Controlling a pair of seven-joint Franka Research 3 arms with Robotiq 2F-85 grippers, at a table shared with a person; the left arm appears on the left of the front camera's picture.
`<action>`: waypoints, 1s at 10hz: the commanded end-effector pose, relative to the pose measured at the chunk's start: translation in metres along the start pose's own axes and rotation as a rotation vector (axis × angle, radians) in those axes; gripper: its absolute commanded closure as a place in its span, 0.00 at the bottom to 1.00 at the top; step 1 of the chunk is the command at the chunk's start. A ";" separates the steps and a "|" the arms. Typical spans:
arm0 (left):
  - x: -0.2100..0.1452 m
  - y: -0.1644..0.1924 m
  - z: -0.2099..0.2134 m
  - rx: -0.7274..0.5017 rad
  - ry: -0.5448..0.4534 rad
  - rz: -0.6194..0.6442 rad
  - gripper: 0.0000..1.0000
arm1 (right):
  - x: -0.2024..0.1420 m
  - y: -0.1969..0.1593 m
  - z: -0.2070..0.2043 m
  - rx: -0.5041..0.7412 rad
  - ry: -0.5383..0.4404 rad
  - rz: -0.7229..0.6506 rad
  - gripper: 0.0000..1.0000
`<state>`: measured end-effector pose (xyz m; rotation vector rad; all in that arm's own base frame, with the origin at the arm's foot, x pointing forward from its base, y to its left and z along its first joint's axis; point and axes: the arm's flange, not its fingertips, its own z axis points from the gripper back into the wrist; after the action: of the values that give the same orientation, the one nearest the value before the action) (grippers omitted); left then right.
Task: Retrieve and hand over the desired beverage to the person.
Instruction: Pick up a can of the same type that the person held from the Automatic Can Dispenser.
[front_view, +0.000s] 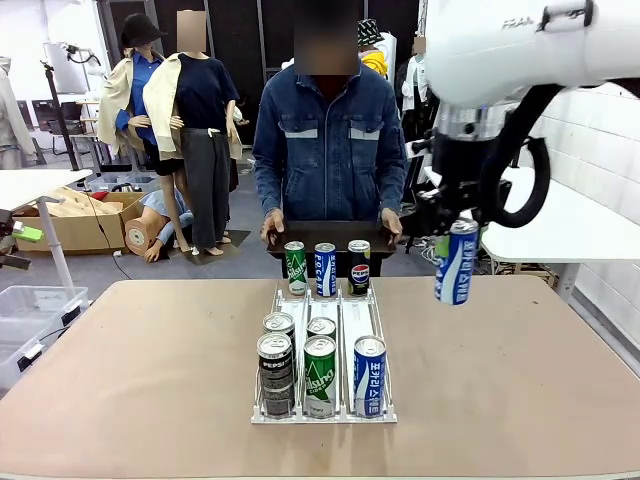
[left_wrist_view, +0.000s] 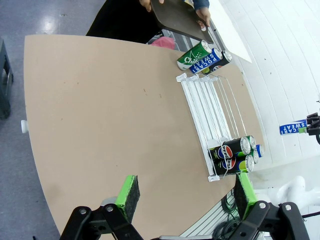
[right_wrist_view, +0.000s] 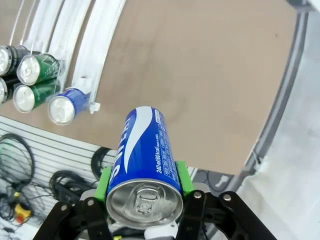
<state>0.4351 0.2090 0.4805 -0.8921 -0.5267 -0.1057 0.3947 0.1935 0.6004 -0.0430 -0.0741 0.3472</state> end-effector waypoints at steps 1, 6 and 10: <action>-0.001 -0.001 0.001 -0.004 -0.002 -0.004 0.00 | 0.000 -0.036 -0.002 0.033 0.012 0.012 0.98; -0.001 -0.001 0.001 -0.004 -0.002 -0.004 0.00 | -0.032 -0.106 0.003 0.123 0.024 -0.018 0.98; -0.001 -0.001 0.001 -0.004 -0.002 -0.004 0.00 | -0.042 -0.116 0.001 0.145 0.069 0.007 0.98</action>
<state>0.4351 0.2090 0.4805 -0.8919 -0.5265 -0.1057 0.4007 0.0730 0.6027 0.0528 0.0279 0.3260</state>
